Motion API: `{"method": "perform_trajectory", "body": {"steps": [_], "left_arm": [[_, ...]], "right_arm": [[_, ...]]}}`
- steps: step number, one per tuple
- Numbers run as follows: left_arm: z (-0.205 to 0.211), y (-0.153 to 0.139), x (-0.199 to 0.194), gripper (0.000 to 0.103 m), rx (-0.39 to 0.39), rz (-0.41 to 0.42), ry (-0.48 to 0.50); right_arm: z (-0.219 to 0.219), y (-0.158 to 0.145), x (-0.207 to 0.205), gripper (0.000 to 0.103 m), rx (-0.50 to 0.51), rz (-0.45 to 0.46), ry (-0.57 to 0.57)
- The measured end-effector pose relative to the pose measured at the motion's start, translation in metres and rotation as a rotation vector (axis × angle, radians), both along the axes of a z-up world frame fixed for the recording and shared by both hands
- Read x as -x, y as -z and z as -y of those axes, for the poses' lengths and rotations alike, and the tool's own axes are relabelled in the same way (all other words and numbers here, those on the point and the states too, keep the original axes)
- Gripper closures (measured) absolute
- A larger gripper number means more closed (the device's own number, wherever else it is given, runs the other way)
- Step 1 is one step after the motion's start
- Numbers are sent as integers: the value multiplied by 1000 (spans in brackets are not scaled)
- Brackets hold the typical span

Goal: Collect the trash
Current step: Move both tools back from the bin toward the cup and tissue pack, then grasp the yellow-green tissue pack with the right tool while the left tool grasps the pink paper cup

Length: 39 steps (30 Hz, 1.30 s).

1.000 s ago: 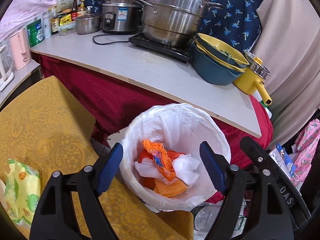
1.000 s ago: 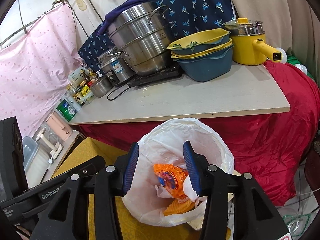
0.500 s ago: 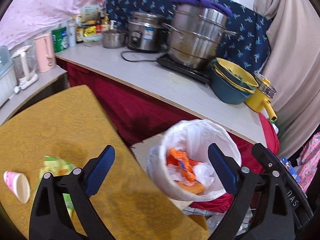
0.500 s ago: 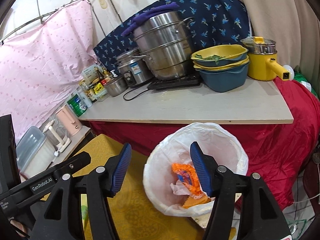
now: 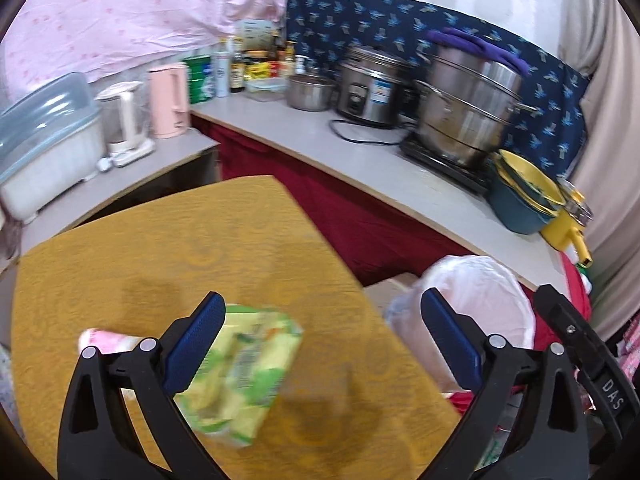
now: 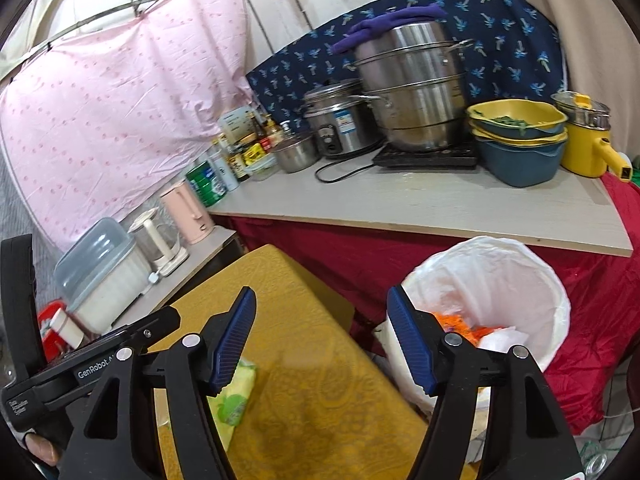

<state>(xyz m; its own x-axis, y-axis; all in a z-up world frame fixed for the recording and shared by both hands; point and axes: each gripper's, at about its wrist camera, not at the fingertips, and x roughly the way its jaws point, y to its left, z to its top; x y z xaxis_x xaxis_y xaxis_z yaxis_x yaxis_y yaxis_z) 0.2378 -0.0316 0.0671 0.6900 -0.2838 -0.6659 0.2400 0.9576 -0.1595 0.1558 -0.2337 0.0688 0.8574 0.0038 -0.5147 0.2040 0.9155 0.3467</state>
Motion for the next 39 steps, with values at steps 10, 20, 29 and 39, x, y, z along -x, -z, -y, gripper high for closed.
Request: {"method": "perform_trajectory", "body": {"steps": [10,20,29,39], "left_arm": [[-93,16,2,7,3,-42,-170],[-156,29,8,7,-11,-50,-271],[-198,59,9,7,-40,-95,-330],[-229,96,10,7,-42,-162,-356]], "right_arm": [[-75,8,-13,30,14,-31,-125],[-135,26,-25,25,30,-78,-204],[-187,70,-31,24,36,-180,-245],[-228,131,-38,24,38,-324,-206]]}}
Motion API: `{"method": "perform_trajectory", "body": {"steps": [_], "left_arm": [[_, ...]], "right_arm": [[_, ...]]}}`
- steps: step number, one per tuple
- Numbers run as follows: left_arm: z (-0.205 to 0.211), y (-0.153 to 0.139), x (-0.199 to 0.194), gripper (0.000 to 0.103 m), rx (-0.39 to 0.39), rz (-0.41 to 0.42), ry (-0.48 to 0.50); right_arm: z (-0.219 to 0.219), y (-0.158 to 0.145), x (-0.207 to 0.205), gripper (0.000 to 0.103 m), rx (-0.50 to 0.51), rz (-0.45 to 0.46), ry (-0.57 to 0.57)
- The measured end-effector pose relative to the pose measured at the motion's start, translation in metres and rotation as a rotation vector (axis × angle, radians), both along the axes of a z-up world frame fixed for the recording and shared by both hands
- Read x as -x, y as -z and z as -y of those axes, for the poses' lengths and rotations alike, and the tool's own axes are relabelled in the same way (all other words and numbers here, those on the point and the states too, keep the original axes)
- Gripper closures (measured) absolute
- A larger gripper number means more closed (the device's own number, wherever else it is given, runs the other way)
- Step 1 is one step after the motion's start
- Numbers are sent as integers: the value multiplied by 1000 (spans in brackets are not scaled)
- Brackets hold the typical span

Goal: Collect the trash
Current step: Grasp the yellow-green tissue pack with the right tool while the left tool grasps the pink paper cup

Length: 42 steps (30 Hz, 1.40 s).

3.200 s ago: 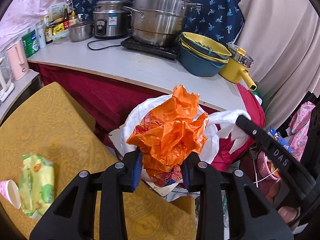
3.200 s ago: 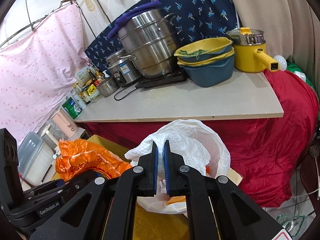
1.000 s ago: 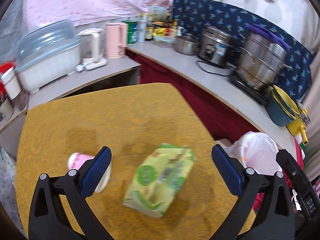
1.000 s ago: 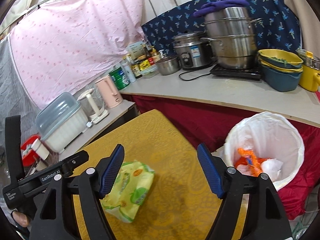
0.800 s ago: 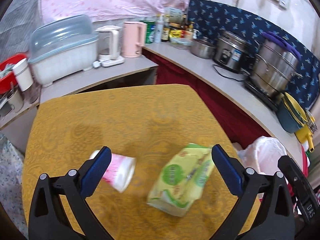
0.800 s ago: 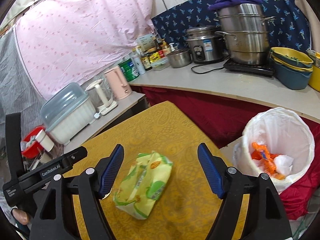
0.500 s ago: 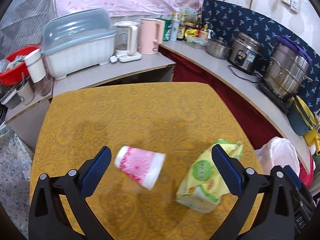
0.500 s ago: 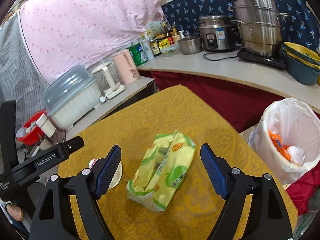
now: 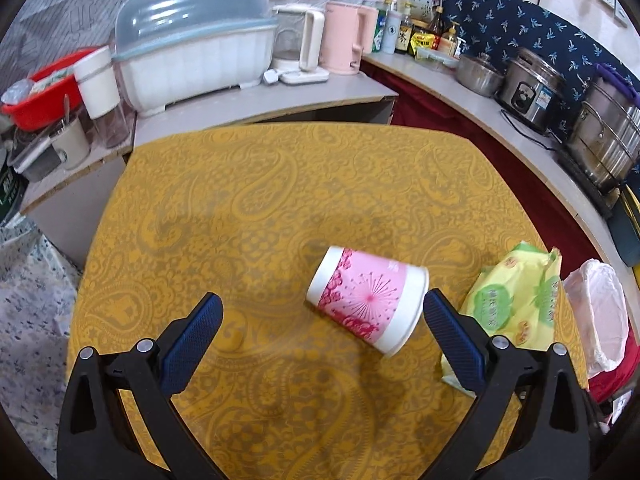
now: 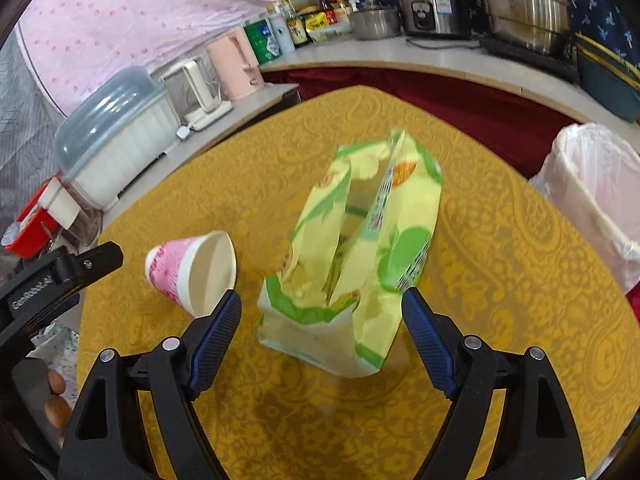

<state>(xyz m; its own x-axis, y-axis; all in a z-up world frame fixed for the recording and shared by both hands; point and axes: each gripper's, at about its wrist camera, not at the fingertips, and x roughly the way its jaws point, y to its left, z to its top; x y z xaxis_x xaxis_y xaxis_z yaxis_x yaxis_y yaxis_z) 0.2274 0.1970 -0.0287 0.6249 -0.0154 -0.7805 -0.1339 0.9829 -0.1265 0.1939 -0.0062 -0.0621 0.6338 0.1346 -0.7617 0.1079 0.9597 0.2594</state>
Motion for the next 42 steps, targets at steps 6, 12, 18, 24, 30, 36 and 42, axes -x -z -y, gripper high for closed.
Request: {"method": "perform_trajectory", "body": {"steps": [6,12,18,24,30,36,42], "left_arm": [[8,14,-1,7,20,-21,40],[15,27,-13,7,56,-49,38],[27,36,-15,7,108,-56,30],[38,48,-19,8,5,-52,55],[28,61,-25,44,52,-109,66],[33,62,-21,95,37,-125,117],[46,37,-7,100,13,-63,142]], "right_arm": [[-8,18,-7,28,9,-21,14],[-6,28,-12,57,4,-26,-9],[2,31,-16,70,-15,-29,-11],[9,31,-20,70,-33,-30,-12],[11,31,-19,70,-40,-26,-18],[13,28,-13,71,-56,-22,-19],[21,9,-3,80,-69,17,-30]]}}
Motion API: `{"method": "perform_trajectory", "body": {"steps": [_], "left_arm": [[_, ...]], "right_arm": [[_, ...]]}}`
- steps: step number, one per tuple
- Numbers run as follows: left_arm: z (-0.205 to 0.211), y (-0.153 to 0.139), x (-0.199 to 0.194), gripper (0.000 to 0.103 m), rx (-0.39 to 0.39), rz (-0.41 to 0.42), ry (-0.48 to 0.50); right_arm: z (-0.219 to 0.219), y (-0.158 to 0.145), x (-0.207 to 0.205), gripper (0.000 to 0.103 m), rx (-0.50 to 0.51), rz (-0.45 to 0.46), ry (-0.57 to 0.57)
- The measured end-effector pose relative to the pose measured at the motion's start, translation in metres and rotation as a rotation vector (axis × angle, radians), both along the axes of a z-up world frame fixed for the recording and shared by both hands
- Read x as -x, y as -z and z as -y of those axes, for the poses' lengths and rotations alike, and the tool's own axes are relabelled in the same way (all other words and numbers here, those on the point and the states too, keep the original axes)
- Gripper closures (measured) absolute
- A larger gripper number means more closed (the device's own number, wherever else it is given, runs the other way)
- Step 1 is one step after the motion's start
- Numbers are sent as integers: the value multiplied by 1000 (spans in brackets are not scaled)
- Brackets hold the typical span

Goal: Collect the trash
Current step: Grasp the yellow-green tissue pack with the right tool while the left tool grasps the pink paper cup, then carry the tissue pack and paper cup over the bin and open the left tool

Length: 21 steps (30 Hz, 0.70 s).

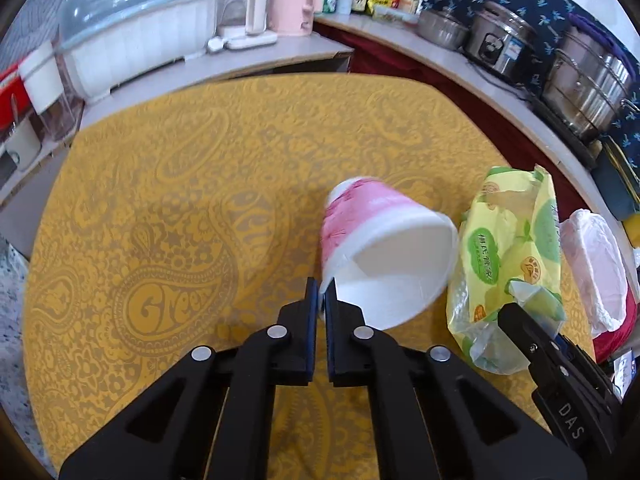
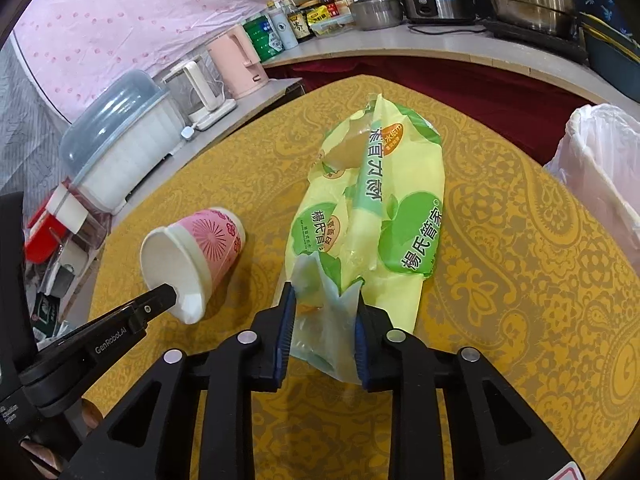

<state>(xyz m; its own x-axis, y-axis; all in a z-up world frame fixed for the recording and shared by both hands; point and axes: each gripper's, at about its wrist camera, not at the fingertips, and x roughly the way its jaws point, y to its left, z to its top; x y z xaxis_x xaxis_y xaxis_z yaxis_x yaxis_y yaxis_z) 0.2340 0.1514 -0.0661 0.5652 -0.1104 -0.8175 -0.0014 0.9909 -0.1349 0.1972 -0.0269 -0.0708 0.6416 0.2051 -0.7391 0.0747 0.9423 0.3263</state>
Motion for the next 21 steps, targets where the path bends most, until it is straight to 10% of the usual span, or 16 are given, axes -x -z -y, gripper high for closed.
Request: {"method": "perform_trajectory", "body": {"steps": [21], "left_arm": [[110,-119,22,100,33,221,162]], "right_arm": [[119,-115,36,83,-23,268,186]]}}
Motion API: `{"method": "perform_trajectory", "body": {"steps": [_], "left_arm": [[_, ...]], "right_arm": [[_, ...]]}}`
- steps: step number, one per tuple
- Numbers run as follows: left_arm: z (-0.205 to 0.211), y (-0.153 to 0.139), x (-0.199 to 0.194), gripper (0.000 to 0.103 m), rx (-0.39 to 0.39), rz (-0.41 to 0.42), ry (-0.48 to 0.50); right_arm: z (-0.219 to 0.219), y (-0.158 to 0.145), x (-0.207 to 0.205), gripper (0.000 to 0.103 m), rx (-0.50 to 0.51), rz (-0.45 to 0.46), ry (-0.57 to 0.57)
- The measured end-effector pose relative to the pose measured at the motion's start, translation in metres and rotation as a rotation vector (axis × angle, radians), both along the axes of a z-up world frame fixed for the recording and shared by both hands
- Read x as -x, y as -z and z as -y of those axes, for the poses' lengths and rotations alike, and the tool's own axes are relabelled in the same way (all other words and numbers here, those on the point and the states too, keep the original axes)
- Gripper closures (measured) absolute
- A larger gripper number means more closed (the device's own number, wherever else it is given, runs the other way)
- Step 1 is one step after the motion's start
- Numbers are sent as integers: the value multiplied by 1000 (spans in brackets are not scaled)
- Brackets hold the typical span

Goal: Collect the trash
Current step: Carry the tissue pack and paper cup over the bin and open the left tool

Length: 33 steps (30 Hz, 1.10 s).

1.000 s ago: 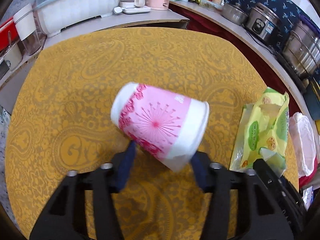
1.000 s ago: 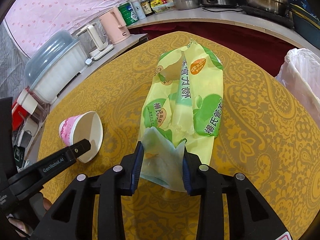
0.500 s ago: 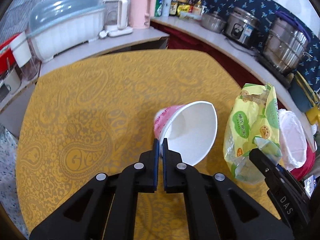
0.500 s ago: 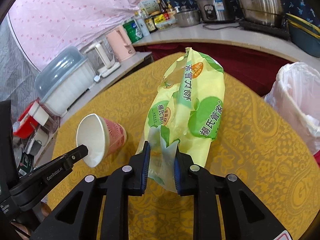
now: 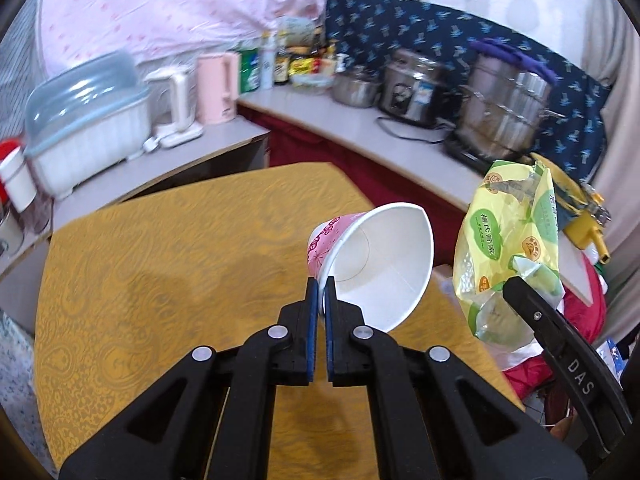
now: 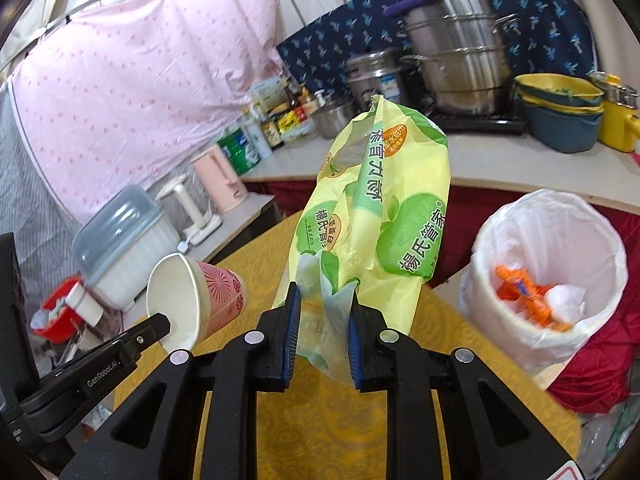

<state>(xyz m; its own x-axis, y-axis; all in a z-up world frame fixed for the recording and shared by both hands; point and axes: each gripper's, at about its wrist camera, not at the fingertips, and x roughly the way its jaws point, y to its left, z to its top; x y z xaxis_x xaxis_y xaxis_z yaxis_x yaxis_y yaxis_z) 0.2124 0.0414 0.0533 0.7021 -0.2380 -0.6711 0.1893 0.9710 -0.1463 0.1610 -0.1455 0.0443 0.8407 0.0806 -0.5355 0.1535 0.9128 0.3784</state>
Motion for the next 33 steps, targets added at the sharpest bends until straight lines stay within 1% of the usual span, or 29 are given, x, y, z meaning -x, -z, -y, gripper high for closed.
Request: {"method": "perform_trajectory", "body": {"steps": [8,16,21,26,33], "left_arm": [[75,-24,7,100,11,36,109],[146,-27,15,100,14,40,219],[190,-20,19,100,7,25,288],[233,-4,17,100,-2,-14,359],[279,19,4,99,-3,-83,433]], "right_arm": [[64,-19,27,83,12,49,98],[132,-18,53,83,5,59,208],[169,-11,65,83,0,51,277],[197,0,75,83,-11,37,333],[222,20,79,83,-27,6,381]]}}
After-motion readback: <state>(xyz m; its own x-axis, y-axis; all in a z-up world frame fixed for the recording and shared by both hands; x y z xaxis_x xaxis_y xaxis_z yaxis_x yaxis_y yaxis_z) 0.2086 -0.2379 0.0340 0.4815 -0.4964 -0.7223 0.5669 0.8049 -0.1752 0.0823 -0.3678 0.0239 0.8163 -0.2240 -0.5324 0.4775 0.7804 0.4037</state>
